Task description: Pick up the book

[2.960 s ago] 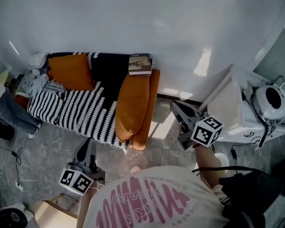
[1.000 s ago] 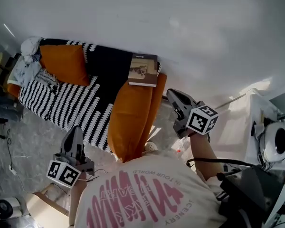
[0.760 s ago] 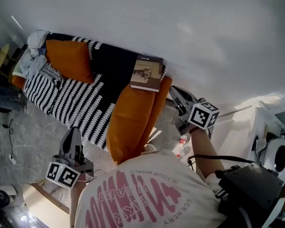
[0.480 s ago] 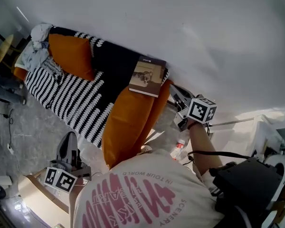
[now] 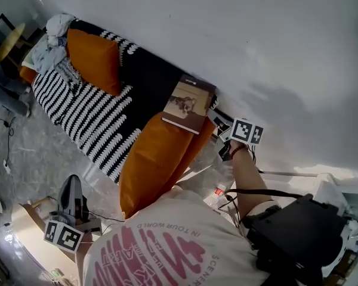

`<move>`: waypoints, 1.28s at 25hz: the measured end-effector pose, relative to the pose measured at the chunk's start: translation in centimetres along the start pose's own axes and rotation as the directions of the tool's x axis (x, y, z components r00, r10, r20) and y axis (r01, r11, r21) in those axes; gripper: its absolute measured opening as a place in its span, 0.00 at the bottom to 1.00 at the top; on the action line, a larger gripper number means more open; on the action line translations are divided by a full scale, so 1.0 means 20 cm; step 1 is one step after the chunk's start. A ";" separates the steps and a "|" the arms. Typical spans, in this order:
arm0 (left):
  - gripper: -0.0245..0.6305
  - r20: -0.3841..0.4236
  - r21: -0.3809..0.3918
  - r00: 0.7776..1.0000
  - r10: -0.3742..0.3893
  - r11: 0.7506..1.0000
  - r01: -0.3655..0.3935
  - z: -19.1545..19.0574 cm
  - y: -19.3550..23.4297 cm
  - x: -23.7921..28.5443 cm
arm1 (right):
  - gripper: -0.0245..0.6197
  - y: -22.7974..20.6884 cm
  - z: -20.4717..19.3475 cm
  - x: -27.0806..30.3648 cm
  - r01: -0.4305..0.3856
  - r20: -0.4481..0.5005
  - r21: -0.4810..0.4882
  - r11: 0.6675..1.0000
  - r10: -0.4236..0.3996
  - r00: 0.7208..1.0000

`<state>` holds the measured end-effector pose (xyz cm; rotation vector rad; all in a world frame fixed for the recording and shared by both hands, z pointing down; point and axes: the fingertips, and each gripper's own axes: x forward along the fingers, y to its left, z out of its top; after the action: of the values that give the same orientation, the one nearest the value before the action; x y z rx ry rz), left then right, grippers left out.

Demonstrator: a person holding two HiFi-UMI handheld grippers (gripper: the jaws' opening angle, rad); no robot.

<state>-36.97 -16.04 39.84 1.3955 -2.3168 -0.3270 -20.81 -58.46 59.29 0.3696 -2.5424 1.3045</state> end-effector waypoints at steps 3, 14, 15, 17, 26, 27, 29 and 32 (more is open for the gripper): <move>0.05 -0.017 0.016 0.998 0.055 0.998 -0.055 0.02 0.03 -0.03 | 0.39 -0.14 -0.02 0.06 0.030 -0.009 0.131 0.991 -0.030 1.000; 0.05 -0.019 0.016 0.988 0.155 0.988 -0.155 0.00 0.13 -0.13 | 0.52 -0.43 -0.08 0.31 -0.077 0.051 0.584 0.808 0.058 0.997; 0.05 -0.022 0.017 0.987 0.161 0.987 -0.161 0.01 0.12 -0.14 | 0.52 -0.43 -0.07 0.32 -0.089 0.057 0.589 0.803 0.069 0.996; 0.05 -0.024 0.024 0.985 0.173 0.985 -0.173 0.02 0.12 -0.17 | 0.52 -0.40 -0.05 0.34 -0.109 0.064 0.596 0.795 0.088 0.994; 0.05 -0.023 0.012 0.977 0.213 0.977 -0.213 0.00 0.14 -0.23 | 0.47 -0.30 -0.01 0.41 -0.138 0.060 0.621 0.771 0.129 0.990; 0.05 -0.022 0.007 0.977 0.214 0.977 -0.214 0.00 0.14 -0.24 | 0.42 -0.30 -0.01 0.40 -0.130 0.062 0.623 0.771 0.117 0.991; 0.05 -0.024 -0.001 0.977 0.213 0.977 -0.213 -0.01 0.15 -0.24 | 0.30 -0.30 -0.01 0.38 -0.123 0.069 0.629 0.768 0.102 0.992; 0.05 -0.032 -0.007 0.977 0.209 0.978 -0.210 -0.03 0.15 -0.23 | 0.29 -0.30 0.00 0.37 -0.126 0.079 0.636 0.761 0.099 0.992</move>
<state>-37.19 -10.59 40.53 1.1292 -2.4057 -0.2516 -25.75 -62.55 66.32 0.3693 -2.0866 2.2269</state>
